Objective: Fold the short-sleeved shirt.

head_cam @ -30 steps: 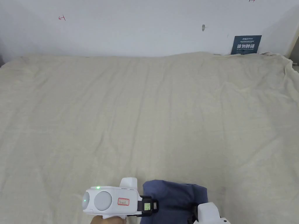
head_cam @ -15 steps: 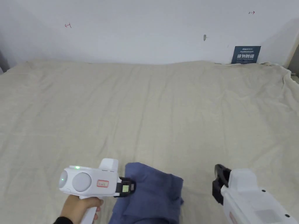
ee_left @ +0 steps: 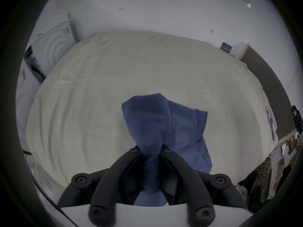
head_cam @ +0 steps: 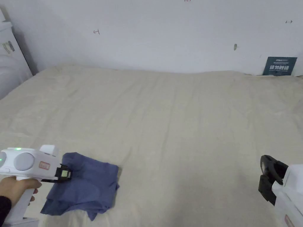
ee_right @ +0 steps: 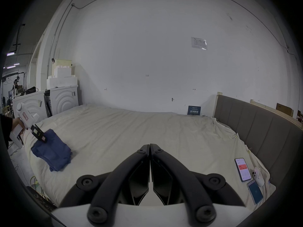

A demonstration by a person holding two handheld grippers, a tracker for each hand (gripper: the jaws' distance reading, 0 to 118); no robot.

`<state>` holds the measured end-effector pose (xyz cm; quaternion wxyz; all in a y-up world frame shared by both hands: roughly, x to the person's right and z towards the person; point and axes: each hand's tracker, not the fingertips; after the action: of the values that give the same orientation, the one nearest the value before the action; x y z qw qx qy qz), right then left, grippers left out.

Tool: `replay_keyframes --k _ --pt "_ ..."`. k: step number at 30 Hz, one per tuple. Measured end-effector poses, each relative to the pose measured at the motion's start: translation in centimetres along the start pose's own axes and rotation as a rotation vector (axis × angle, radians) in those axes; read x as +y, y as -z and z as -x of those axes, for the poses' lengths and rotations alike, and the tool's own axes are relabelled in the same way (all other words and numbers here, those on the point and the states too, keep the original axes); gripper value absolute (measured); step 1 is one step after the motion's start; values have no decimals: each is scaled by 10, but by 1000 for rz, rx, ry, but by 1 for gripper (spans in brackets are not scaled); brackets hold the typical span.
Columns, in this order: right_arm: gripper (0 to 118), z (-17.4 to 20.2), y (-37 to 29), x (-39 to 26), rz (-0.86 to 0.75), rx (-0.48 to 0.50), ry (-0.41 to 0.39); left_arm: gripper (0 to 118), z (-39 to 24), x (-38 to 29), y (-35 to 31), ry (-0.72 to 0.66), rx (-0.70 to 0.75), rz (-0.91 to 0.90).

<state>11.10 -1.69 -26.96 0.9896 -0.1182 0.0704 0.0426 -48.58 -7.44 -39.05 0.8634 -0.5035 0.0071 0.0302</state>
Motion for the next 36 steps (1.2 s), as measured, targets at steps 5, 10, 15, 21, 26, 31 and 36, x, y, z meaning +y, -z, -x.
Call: replay_keyframes --k 5,10,15,21,26,31,36 --pt "0 12 13 5 5 7 -2 15 59 12 11 -30 112 36" --pt "0 19 26 3 24 0 5 15 71 2 17 -64 178 85" --pt "0 20 36 -4 50 -7 2 19 74 -8 45 -70 209 97" --pt "0 16 34 -3 62 -8 7 89 76 -25 44 -213 272 26" --pt "0 11 16 11 43 -10 7 106 59 -28 -1 -303 181 -224" --pt "0 2 -7 29 -1 -25 -1 106 17 -22 -56 -272 185 -462" --pt "0 -8 -31 50 -47 -48 -13 105 -51 -17 -119 -156 200 -638"
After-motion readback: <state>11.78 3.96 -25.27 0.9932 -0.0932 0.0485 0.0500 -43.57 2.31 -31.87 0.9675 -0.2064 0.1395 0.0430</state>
